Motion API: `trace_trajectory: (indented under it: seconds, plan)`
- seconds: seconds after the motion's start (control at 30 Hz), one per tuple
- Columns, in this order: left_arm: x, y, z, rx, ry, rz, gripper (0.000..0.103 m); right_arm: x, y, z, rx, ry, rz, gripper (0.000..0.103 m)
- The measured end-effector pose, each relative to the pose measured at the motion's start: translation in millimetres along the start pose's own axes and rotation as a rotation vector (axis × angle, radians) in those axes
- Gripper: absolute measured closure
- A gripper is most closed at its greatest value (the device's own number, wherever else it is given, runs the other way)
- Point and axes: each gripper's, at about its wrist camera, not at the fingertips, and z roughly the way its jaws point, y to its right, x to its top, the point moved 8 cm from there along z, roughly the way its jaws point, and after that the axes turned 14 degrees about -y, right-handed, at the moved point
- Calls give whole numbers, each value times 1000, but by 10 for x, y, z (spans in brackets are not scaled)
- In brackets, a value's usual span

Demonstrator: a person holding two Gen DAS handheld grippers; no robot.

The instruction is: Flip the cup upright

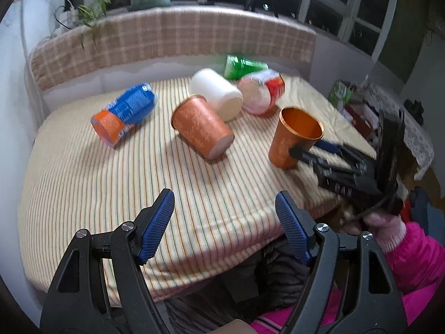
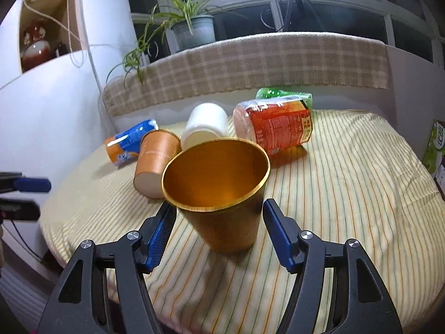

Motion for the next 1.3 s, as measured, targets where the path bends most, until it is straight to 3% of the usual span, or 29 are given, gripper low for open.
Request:
trace_trajectory:
  seconds: [0.1, 0.33, 0.53, 0.63, 0.73, 0.9, 1.03, 1.3]
  plan:
    - [55, 1, -82, -9, 56, -36, 26, -44, -11, -121, -3, -12, 23, 38]
    - [211, 26, -422, 148, 273, -43, 26, -4, -38, -633, -119, 47, 69, 29]
    - [240, 75, -555, 197, 371, -40, 19, 53, -25, -1012, -222, 116, 102, 25]
    - [217, 111, -583, 219, 407, -37, 17, 85, -38, -1155, -272, 154, 94, 24]
    - [181, 130, -617, 247, 441, -36, 7, 110, -60, -1271, -317, 193, 79, 24]
    - [118, 133, -682, 320, 494, -44, 1, 125, -72, -1394, -339, 246, 76, 22]
    - [92, 115, -711, 363, 507, -46, 1, 146, -63, -1448, -366, 277, 79, 21]
    - [69, 36, -682, 366, 490, -82, 0, 174, -85, -1535, -401, 323, 60, 21]
